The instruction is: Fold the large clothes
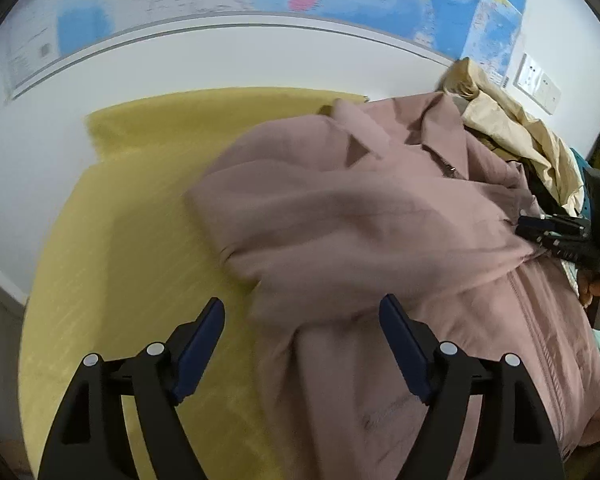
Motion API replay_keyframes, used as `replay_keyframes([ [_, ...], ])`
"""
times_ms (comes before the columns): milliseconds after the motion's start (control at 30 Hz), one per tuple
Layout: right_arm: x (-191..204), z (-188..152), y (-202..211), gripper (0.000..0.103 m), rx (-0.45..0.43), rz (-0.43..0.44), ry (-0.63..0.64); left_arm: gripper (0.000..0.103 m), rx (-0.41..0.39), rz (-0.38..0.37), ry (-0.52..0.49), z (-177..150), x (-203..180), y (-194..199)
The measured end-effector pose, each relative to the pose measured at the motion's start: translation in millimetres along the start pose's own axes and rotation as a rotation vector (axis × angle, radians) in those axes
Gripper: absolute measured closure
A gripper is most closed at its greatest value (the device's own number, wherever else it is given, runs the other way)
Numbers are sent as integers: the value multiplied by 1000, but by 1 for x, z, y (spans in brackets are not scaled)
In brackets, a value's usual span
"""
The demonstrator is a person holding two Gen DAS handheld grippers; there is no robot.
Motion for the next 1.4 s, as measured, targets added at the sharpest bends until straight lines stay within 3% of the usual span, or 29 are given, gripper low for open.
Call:
replay_keyframes([
  [100,-3,-7,24,53,-39,51,-33,22,14,-8,26,-22,9,9],
  [300,-18,-49,74,33,-73,248,-146,21,51,-83,39,-67,6,17],
  [567,-23,-135,72,27,13,402,-311,20,72,-267,81,-111,-19,26],
  [767,-1,-164,71,26,20,462,-301,10,72,-347,73,-132,-39,33],
  [867,10,-170,74,24,16,489,-278,7,77,-349,54,-139,-51,34],
  [967,27,-171,73,18,16,519,-239,7,83,-427,50,-142,-67,36],
  [1067,46,-168,72,21,9,548,-198,7,89,-508,58,-144,-80,36],
  [1100,56,-167,72,24,18,611,-194,7,92,-531,61,-144,-83,36],
  [1133,63,-167,70,24,29,649,-193,7,91,-534,62,-144,-85,36],
  [1233,76,-166,70,24,26,637,-138,7,91,-516,45,-144,-89,35],
  [1333,83,-164,70,39,31,696,-143,7,91,-492,36,-144,-91,34],
  [1400,82,-164,66,49,37,688,-156,21,87,-480,45,-142,-90,33],
])
Point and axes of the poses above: each gripper's, at about its wrist camera, not at the fingertips, and y roughly against the way its jaws point, x to its left, z to its top, the point moved 10 cm from there along -y, roughly the way its jaws point, and after that the axes turned 11 degrees about x, right-handed, at the moved point
